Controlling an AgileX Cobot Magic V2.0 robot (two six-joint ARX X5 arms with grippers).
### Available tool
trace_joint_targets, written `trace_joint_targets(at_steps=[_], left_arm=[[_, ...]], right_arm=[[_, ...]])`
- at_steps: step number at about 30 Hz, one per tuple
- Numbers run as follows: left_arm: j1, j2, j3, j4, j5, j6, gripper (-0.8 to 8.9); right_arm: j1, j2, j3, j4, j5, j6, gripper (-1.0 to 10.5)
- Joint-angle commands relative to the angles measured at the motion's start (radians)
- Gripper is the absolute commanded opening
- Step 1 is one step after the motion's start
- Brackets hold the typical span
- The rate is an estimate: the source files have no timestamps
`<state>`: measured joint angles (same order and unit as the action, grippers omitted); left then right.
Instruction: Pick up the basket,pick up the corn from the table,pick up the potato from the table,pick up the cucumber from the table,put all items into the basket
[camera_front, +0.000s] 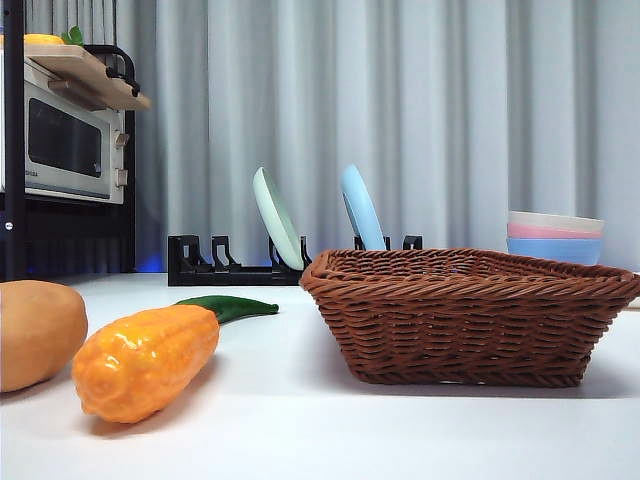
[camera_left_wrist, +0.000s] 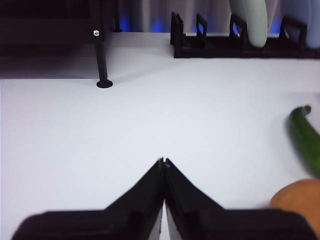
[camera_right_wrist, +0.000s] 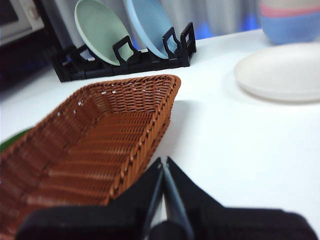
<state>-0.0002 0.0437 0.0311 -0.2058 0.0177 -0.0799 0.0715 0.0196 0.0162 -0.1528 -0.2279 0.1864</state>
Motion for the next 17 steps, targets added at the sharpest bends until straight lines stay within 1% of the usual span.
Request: trace_joint_targets(at_steps=[1,3,5,8,10,13,17], left_arm=[[0.000,-0.002,-0.012,0.015,0.027,-0.131,-0.04],[0.000,-0.002,-0.012,0.018,0.068,-0.178,-0.04],[0.000,-0.002,-0.012,0.023,0.114,-0.190,-0.04],[0.000,-0.002,-0.011,0.041,0.208,-0.196,-0.06],[0.000,-0.002,-0.003,0.048,0.255,-0.236,-0.08],[0.000,-0.002,0.027,0.037,0.272,-0.294,-0.08],[0.000,0.004,0.103,-0.001,0.271,-0.294,-0.08]], right_arm=[[0.001,0.000,-0.010,-0.003,-0.002,0.156,0.0],[0.001,0.000,-0.010,-0.002,-0.003,0.224,0.0],[0.001,0.000,-0.010,-0.001,-0.003,0.263,0.0],[0.001,0.000,-0.005,0.002,-0.002,0.269,0.0],[0.001,0.000,0.007,0.002,-0.002,0.269,0.0],[0.001,0.004,0.040,0.001,-0.001,0.270,-0.1],[0.001,0.039,0.103,0.001,-0.001,0.270,-0.1]])
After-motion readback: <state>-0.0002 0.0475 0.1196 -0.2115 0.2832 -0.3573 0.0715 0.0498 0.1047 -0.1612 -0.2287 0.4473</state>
